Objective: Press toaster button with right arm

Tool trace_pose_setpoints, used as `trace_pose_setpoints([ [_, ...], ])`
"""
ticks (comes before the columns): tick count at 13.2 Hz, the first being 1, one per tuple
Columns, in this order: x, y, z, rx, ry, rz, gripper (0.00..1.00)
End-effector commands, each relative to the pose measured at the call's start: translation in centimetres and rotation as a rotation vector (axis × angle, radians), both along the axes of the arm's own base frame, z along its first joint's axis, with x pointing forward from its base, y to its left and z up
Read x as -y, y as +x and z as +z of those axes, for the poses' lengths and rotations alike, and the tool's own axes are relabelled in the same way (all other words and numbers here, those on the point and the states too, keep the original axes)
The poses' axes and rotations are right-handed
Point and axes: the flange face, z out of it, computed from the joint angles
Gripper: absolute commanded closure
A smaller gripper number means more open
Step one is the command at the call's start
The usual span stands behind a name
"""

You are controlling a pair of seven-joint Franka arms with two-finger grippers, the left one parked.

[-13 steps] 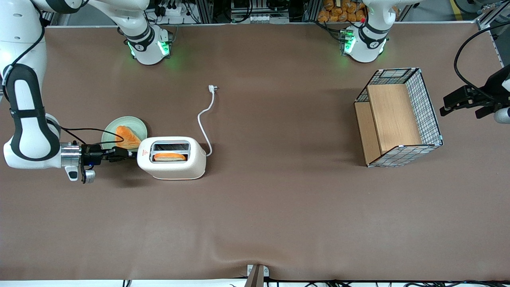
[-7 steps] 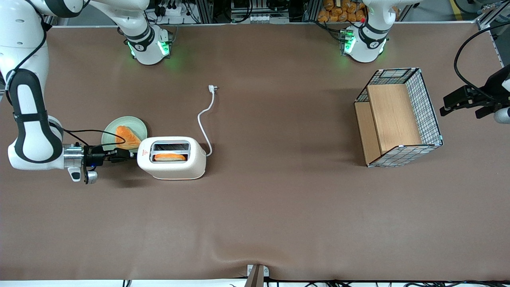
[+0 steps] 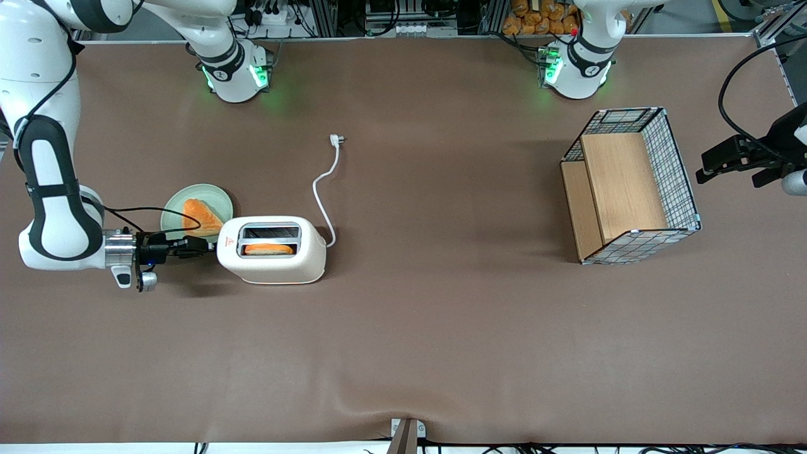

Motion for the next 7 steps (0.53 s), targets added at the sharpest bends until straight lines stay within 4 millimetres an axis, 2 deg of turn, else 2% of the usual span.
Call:
trace_pose_setpoints([
  [1, -0.5, -0.2, -3.2, 0.004, 0.003, -0.006, 1.00],
  [4, -0.7, -0.1, -3.4, 0.013, 0.013, -0.009, 1.00],
  [7, -0.6, -0.3, -4.4, 0.028, 0.011, -0.009, 1.00],
])
